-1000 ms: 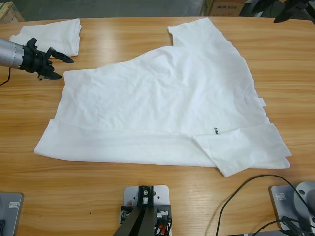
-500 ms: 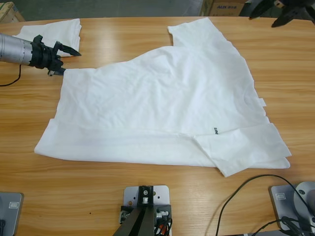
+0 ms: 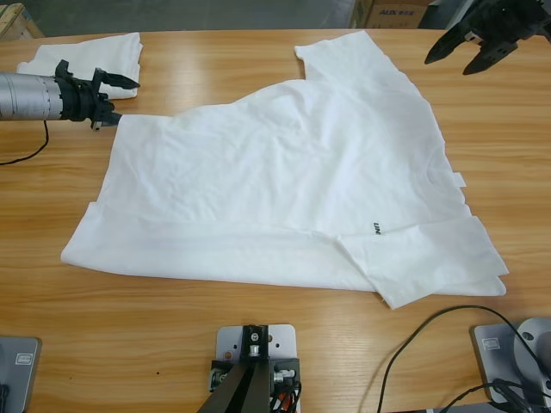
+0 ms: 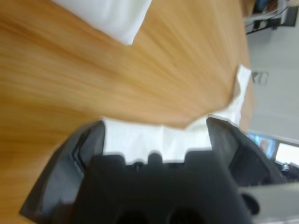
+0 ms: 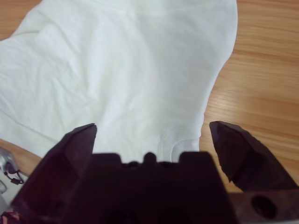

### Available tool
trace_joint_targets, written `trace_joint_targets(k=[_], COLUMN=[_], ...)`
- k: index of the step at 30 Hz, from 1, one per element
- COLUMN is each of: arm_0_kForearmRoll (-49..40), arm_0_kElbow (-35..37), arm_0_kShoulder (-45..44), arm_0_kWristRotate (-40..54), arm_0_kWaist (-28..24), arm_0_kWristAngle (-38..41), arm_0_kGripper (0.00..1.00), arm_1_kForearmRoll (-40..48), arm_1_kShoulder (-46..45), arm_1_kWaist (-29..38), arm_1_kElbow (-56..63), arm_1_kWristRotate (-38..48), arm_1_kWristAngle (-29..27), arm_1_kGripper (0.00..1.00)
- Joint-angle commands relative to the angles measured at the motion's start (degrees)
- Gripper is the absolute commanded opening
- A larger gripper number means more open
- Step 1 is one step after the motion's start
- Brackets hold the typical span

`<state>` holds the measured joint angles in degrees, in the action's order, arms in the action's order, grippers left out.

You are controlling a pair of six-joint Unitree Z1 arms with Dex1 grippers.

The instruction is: Fold clothes

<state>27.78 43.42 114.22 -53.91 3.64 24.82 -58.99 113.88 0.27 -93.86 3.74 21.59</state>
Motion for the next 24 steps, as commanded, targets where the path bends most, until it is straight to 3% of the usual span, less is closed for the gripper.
trace_joint_targets(k=[1,2,6,7,8,9,10,11,14,24], arm_0_kForearmRoll=[12.06,13.3,15.75,13.25,9.28,4.09,-0.35,-2.6,-7.24,-7.98], arm_0_kElbow=[-6.82,-8.09,-12.62,-13.43,-13.69,-13.59,-13.41,-13.43,-10.99,-1.21], arm_0_kShoulder=[1.09,0.83,-1.91,-3.91,-6.02,-8.01,-9.08,-9.08,-6.45,2.11], arm_0_kWristRotate=[-3.04,-3.07,-2.95,-2.28,-1.11,1.04,3.15,4.54,7.56,7.72], arm_0_kWaist=[-0.65,-0.72,-1.28,-1.67,-1.76,-1.63,-1.62,-1.67,-1.76,-2.9], arm_0_kWristAngle=[-1.27,-1.29,-1.16,-0.44,0.09,0.17,0.14,0.14,1.14,1.19], arm_0_kGripper=[0.213,0.018,0.0,0.027,0.358,0.62,0.716,0.757,0.757,0.757], arm_1_kForearmRoll=[3.06,3.23,4.2,4.43,4.76,5.06,5.34,5.62,6.49,8.63], arm_1_kShoulder=[-1.08,-1.19,-2.01,-2.31,-2.7,-3.0,-3.26,-3.47,-3.93,-5.02], arm_1_kWaist=[1.32,1.32,1.32,1.32,1.32,1.32,1.32,1.32,1.32,1.32], arm_1_kElbow=[5.02,5.3,7.08,7.46,7.95,8.39,8.82,9.34,10.78,14.63], arm_1_kWristRotate=[-0.67,-0.67,-0.67,-0.6,-0.49,-0.49,-0.42,-0.4,-0.37,-0.05], arm_1_kWristAngle=[0.39,0.39,0.39,0.39,0.39,0.37,0.32,0.3,0.3,0.1], arm_1_kGripper=[0.982,0.982,0.982,0.982,0.982,0.982,0.982,0.982,0.982,0.982])
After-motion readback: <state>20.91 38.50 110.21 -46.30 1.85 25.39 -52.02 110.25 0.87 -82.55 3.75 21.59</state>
